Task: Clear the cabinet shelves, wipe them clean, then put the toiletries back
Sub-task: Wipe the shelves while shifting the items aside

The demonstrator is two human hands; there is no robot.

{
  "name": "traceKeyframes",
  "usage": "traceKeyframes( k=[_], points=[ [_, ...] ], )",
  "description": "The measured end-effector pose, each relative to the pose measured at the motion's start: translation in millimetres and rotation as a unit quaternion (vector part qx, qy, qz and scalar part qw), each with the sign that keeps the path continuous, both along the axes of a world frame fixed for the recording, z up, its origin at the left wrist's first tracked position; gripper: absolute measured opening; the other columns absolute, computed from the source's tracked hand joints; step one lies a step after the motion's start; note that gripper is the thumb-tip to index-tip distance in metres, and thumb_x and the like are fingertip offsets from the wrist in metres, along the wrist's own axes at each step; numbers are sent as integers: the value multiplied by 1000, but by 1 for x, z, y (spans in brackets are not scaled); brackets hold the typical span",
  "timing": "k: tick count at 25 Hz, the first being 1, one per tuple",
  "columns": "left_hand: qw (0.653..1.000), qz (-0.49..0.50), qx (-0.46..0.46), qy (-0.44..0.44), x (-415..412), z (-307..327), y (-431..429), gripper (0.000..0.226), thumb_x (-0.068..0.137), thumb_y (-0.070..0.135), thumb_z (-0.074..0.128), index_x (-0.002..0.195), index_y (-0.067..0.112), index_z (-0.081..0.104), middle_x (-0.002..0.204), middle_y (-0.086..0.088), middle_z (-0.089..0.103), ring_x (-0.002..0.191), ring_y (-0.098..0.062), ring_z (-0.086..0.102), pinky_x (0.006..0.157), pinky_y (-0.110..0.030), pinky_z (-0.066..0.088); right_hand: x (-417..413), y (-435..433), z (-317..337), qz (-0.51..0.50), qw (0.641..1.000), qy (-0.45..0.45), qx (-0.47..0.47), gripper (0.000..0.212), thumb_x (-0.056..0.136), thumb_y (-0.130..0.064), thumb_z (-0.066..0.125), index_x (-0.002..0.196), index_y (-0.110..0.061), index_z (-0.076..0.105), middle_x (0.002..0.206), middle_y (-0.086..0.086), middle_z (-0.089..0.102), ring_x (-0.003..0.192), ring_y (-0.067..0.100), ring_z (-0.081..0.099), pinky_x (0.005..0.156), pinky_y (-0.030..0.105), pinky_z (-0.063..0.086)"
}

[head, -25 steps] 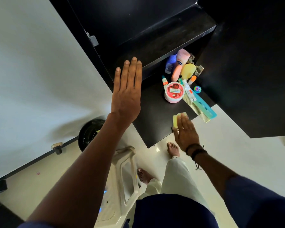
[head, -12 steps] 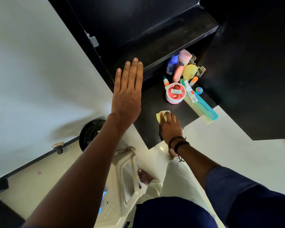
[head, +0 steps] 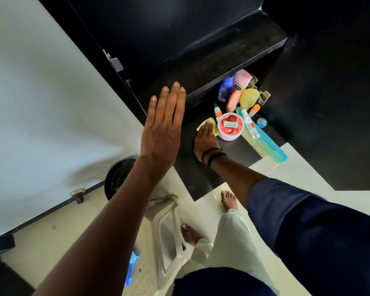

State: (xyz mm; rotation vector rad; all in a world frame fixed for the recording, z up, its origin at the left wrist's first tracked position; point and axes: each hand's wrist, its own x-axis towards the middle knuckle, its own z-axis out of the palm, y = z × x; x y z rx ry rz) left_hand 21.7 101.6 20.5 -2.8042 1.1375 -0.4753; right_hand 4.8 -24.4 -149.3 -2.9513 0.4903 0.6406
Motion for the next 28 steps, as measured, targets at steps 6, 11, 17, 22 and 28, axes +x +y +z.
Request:
traceKeyframes(
  k=[6,11,17,22,28],
  points=[
    [1000,-6,0,2,0,2,-1,65,88,-1,27,150,6,9,157,-14,16,146,-29,15,119,-43,19,66,-28,4,-100,992,-19,80,68,97,-31,36,146,10,14,154,30,11,144,45,7,120,50,6],
    [1000,-5,1,7,-1,4,-1,68,85,3,32,150,5,12,157,-15,18,145,-30,18,119,-43,19,16,36,-5,37,975,-57,214,39,90,-14,49,129,-5,48,129,17,52,118,32,50,93,36,41],
    [1000,3,11,13,-2,7,-3,68,85,-2,31,150,6,10,157,-14,18,145,-30,18,119,-43,17,10,-8,-21,15,991,-92,100,60,97,-14,35,150,-3,9,158,21,2,146,39,1,119,46,2],
    [1000,5,17,21,-3,8,-3,69,83,0,26,150,6,8,158,-14,15,146,-30,15,119,-44,19,83,-24,-10,-94,980,-34,170,74,90,-29,48,148,4,15,156,24,6,146,38,4,120,44,4],
    [999,12,22,21,-5,8,-4,77,81,1,43,150,5,9,157,-15,16,145,-31,16,118,-46,20,8,38,-20,128,959,-60,245,59,83,-12,49,141,-5,40,151,16,32,140,33,29,117,42,26]
  ],
)
